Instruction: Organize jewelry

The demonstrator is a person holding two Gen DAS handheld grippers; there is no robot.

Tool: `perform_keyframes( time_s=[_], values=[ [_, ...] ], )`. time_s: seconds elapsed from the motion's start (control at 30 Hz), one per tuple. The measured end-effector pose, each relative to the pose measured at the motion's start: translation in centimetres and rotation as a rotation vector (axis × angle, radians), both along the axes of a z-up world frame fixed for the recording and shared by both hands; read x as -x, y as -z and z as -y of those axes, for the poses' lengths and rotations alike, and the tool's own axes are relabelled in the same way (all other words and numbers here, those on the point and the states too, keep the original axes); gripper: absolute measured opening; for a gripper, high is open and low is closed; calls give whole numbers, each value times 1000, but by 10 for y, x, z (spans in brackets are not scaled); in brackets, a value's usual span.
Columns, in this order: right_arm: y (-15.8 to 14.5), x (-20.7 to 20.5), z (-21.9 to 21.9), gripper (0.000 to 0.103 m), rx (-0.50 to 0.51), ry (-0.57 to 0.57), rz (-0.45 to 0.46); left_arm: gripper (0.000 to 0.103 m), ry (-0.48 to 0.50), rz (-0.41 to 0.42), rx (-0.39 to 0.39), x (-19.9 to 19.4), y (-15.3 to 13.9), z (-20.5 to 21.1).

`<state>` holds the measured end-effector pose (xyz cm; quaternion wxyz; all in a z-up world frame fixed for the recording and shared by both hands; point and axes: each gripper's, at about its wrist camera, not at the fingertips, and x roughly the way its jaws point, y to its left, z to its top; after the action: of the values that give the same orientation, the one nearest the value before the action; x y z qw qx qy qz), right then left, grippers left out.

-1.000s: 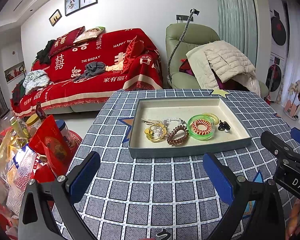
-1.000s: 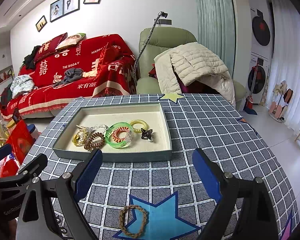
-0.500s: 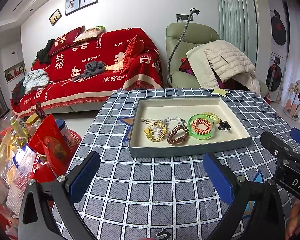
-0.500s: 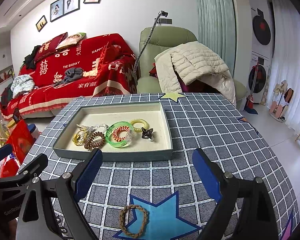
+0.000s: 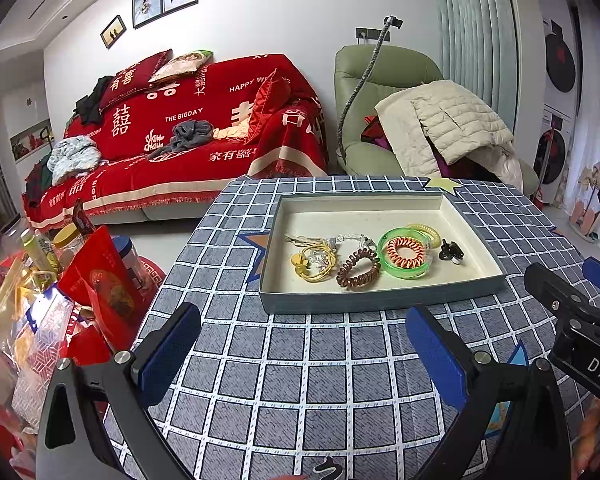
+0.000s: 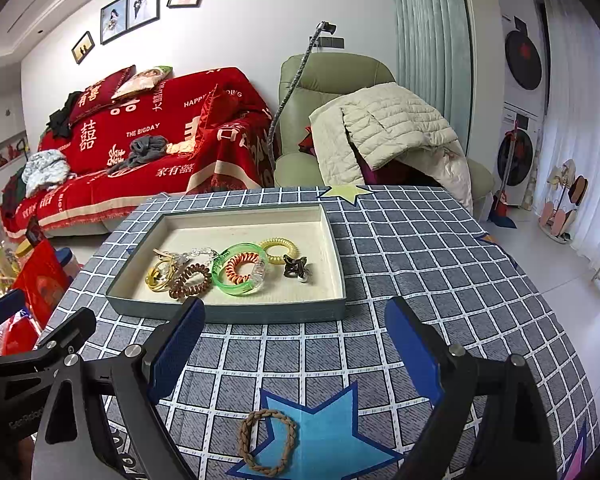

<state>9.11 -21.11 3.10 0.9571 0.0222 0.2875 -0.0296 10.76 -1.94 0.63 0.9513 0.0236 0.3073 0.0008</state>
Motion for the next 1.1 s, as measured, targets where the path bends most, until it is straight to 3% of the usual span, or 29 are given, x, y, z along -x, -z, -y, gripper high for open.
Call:
perform_keyframes(
  time_s=[1.1],
  values=[
    [0,3,-3,93,-4,-2,-2,103,-2,-9,4,-1,2,-1]
  ],
)
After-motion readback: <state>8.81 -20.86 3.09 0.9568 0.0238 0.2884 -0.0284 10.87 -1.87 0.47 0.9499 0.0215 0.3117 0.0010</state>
